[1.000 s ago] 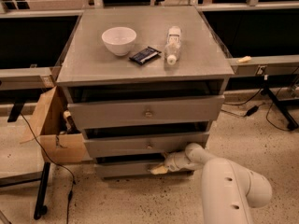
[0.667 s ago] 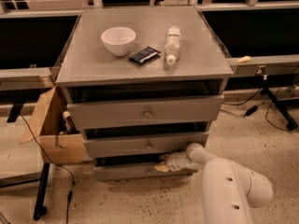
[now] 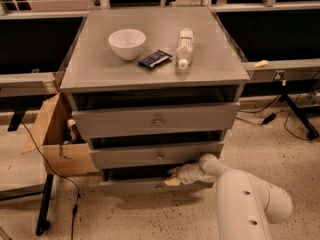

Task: Open bottom drawer

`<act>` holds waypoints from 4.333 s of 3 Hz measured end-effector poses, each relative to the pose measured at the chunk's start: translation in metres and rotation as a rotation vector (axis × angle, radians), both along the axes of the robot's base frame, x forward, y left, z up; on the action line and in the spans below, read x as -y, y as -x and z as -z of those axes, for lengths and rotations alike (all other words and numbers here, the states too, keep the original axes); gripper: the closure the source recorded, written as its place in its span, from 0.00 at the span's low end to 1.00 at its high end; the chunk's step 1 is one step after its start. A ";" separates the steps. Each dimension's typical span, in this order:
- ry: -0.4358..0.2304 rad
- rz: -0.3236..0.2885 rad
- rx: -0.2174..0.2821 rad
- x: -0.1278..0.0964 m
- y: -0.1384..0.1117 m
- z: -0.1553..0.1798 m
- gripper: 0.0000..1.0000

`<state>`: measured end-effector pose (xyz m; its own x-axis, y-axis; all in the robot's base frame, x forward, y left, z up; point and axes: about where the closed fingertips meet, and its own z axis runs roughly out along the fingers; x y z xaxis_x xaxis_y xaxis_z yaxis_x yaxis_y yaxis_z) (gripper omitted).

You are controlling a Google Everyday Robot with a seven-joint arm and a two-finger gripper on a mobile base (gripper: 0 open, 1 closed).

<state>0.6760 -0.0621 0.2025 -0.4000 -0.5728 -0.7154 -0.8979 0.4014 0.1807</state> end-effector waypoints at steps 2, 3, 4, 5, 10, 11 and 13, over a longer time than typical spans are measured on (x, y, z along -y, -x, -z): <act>-0.010 0.012 0.018 0.008 0.002 0.003 0.59; -0.008 0.007 0.029 0.011 0.005 0.006 0.36; -0.008 0.007 0.029 0.011 0.005 0.004 0.13; -0.008 0.007 0.029 0.011 0.005 0.004 0.00; 0.165 -0.116 0.085 0.051 0.028 -0.005 0.00; 0.222 -0.114 0.030 0.063 0.040 0.006 0.00; 0.291 -0.086 -0.042 0.076 0.045 0.020 0.17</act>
Offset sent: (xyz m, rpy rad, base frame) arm -0.0473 -0.0543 -0.0825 0.0192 -0.1374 0.0018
